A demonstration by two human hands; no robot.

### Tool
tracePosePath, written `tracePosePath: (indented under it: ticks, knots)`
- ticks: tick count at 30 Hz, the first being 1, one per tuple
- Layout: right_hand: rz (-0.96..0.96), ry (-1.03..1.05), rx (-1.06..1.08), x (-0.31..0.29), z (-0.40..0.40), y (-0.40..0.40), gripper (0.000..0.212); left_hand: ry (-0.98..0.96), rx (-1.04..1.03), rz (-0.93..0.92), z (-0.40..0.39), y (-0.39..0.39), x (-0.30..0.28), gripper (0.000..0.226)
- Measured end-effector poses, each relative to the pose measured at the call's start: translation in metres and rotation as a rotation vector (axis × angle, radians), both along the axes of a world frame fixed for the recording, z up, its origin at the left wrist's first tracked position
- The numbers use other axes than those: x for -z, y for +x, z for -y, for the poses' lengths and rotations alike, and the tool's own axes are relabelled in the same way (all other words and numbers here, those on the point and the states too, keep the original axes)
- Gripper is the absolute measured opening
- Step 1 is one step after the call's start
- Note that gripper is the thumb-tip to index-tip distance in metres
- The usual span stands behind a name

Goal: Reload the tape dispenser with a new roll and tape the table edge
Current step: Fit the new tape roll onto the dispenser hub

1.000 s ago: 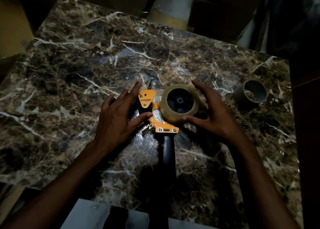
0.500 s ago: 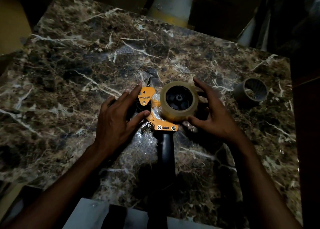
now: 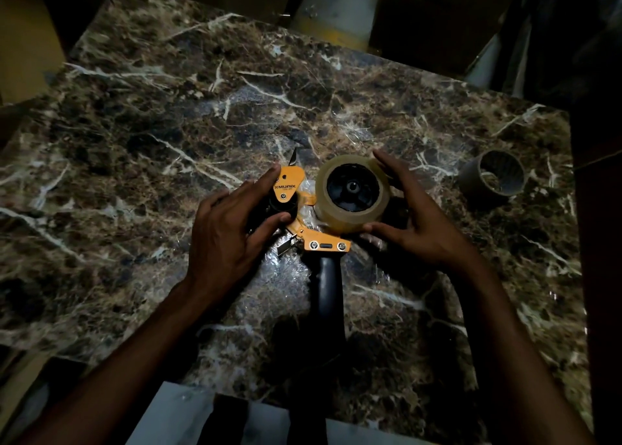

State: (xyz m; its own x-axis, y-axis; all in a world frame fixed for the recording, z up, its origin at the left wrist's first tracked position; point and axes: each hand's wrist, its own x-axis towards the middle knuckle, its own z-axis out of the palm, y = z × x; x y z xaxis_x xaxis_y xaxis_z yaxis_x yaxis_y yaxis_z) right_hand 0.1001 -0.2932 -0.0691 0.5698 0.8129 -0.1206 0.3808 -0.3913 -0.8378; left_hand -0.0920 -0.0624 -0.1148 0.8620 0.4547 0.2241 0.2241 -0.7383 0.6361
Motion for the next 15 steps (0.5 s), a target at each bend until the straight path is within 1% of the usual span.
tracePosePath:
  ticks: [3,5,9,12,15]
  knots:
    - [-0.021,0.008,-0.013,-0.001,0.002,-0.002,0.09,-0.001,-0.004,0.039,0.002,-0.001,-0.003,0.063]
    - [-0.033,0.007,-0.008,-0.003,0.001,-0.001,0.088,-0.012,-0.009,0.053,0.004,-0.002,-0.003,0.061]
    - [-0.039,0.014,0.004,-0.001,0.001,0.0,0.091,-0.018,0.015,0.047,0.002,-0.003,-0.003,0.062]
    - [-0.043,0.06,0.066,0.005,0.0,-0.003,0.095,-0.026,0.015,0.052,0.0,-0.005,-0.003,0.062]
    - [0.042,0.082,0.119,0.009,-0.002,-0.006,0.101,-0.043,0.027,0.058,0.002,-0.008,-0.003,0.06]
